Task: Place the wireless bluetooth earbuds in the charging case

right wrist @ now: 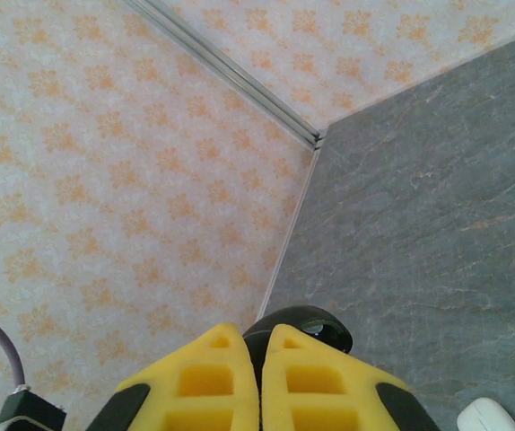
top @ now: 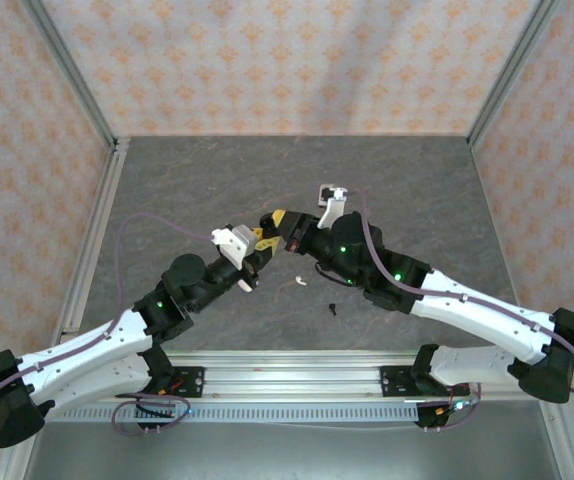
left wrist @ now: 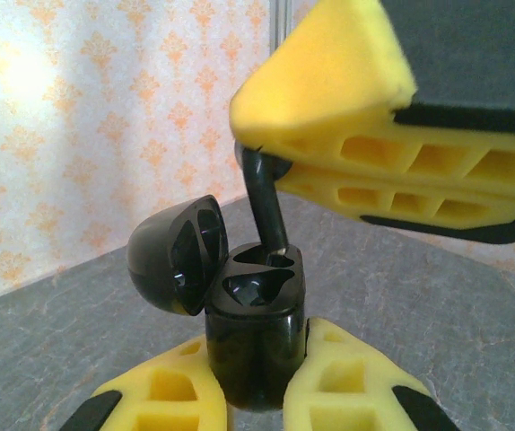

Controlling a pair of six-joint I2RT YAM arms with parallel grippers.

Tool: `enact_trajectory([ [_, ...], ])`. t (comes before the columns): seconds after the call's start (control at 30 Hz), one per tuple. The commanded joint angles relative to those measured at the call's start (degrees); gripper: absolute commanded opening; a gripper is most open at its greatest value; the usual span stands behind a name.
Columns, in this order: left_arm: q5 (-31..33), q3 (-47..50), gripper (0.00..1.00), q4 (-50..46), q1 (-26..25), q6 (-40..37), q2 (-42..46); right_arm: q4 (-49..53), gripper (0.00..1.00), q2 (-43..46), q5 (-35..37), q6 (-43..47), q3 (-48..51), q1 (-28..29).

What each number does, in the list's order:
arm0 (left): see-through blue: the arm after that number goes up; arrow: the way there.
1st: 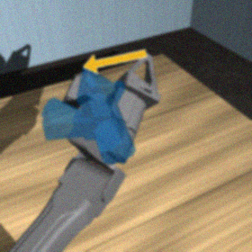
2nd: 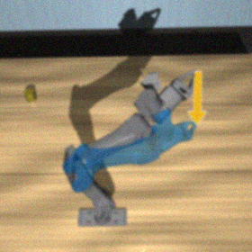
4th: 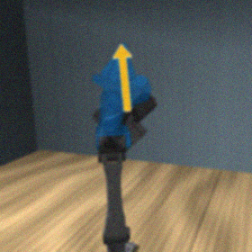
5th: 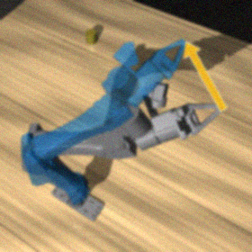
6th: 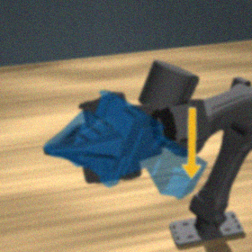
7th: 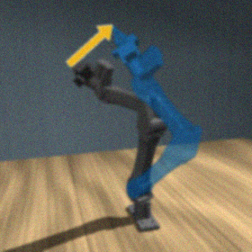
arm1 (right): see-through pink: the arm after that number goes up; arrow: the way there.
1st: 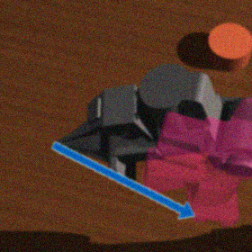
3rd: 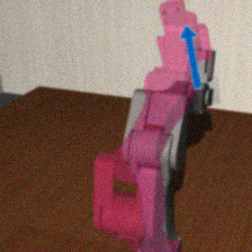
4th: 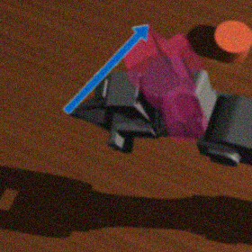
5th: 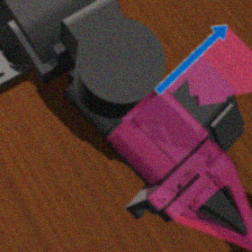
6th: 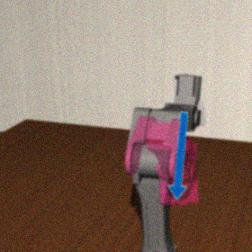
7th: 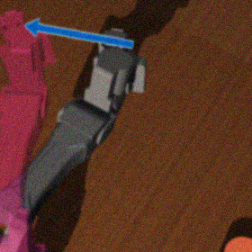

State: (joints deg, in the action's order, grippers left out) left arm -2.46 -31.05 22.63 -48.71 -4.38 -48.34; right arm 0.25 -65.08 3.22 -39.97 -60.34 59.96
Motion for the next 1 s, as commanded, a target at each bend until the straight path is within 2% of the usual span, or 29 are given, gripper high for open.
enact_trajectory([
  [0.0, 1.3, -2.1, 0.0, 3.0, 0.0, 0.8, 0.1, -2.3, 0.07, 0.0, 0.4, 0.0, 0.9, -0.2],
  [0.6, 1.8, -2.3, 0.0, 3.4, 0.0, 0.8, 0.0, -2.0, 0.05, 0.7, 2.2, 1.2, 3.4, -0.1],
  [0.97, 1.8, -2.6, 0.0, 3.0, 0.0, 0.5, 0.0, 4.3, 0.05, 0.7, 2.2, -1.4, 2.1, -0.1],
])
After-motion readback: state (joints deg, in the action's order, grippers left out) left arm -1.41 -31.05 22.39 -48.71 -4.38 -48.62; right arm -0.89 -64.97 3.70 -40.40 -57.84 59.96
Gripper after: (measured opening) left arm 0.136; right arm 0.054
